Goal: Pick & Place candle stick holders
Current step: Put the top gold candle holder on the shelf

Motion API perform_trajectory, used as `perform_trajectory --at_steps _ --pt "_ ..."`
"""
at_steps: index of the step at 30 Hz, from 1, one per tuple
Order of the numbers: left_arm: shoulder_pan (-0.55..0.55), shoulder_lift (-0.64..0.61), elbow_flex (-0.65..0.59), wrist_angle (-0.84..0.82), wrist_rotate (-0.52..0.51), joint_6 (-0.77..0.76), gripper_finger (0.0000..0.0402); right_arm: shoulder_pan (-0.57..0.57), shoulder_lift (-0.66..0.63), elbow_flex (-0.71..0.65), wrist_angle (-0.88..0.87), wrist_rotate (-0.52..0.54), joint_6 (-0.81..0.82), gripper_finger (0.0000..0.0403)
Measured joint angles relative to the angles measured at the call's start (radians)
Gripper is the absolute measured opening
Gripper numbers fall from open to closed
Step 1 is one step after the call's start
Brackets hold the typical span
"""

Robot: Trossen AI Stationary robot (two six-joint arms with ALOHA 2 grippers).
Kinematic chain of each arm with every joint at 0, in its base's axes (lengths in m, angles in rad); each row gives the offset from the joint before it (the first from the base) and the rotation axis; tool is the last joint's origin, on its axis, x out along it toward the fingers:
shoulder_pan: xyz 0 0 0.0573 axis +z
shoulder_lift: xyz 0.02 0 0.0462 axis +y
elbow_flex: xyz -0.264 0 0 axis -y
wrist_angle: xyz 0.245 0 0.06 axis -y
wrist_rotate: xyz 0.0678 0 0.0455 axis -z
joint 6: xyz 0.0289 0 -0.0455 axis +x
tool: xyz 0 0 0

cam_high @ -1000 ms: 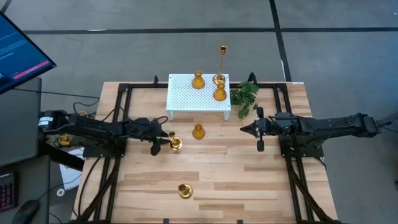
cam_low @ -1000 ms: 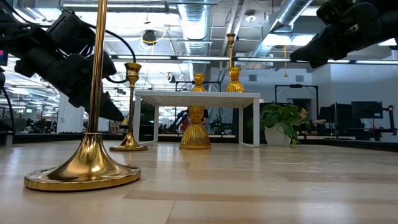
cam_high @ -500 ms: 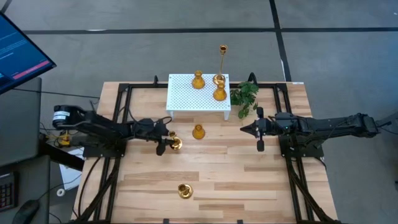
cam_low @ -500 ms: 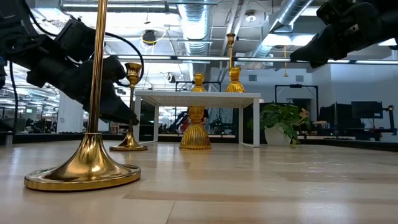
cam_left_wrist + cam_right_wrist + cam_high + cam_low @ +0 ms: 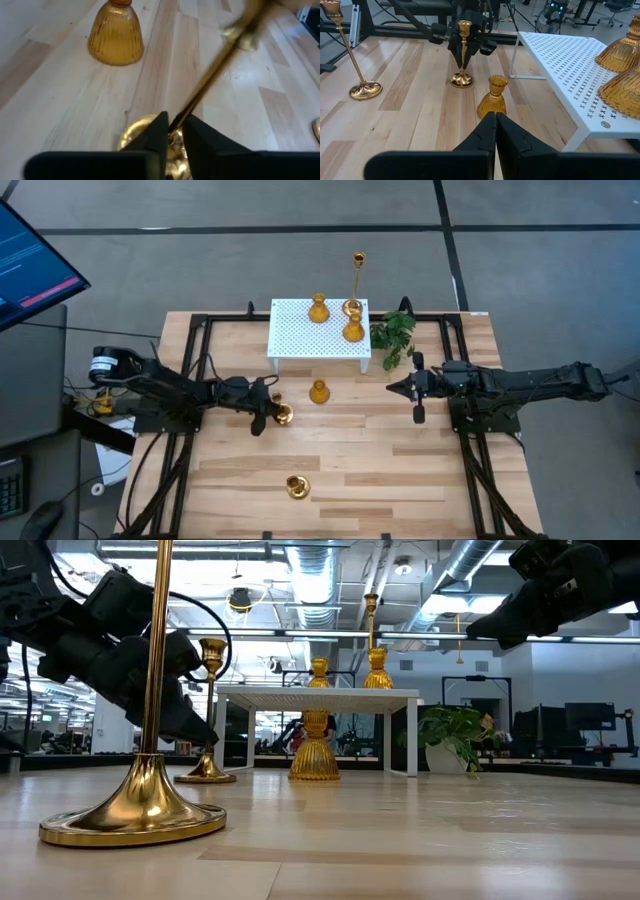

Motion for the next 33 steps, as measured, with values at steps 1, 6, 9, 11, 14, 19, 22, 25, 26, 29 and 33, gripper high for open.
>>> perform_trajectory --at_steps 1,6,9,11,14,19,22,25,26,29,33 --pt "-0.005 -0.001 0.000 0.007 -0.010 0.001 0.0031 0.000 0.000 0.000 0.000 0.000 0.000 0.0000" --pt "-0.063 -0.018 0.001 -0.002 -0.091 -0.001 0.0016 0.000 0.000 0.000 0.000 0.000 0.000 0.0000" --pt "-0.121 -0.052 0.000 -0.001 -0.139 -0.002 0.0016 0.000 0.000 0.000 -0.001 0.000 0.000 0.0000" --pt "-0.161 -0.079 0.000 0.000 -0.171 -0.016 0.0013 0.000 0.000 0.000 -0.004 0.000 0.000 0.0000" --pt "-0.203 -0.130 0.005 -0.003 -0.214 -0.042 0.0013 0.000 0.000 0.000 -0.003 0.000 0.000 0.0000" --pt "-0.216 -0.214 0.059 -0.011 -0.227 -0.060 0.0014 0.000 0.000 0.000 -0.004 0.000 0.000 0.0000" --pt "-0.207 -0.252 0.121 -0.076 -0.234 0.018 0.0014 0.000 0.000 0.000 -0.004 0.000 0.000 0.0000" --pt "-0.191 -0.293 0.201 -0.224 -0.295 0.118 0.0014 0.000 0.000 0.000 -0.004 0.000 0.000 0.0000" --pt "-0.181 -0.304 0.232 -0.284 -0.330 0.153 0.0014 0.000 0.000 0.000 -0.004 0.000 0.000 0.0000" --pt "-0.136 -0.330 0.323 -0.433 -0.424 0.239 0.0014 0.000 0.000 0.000 -0.005 0.000 0.000 0.0000" --pt "-0.035 -0.338 0.427 -0.506 -0.447 0.347 0.0014 0.000 0.000 0.000 -0.005 0.000 0.000 0.0000"
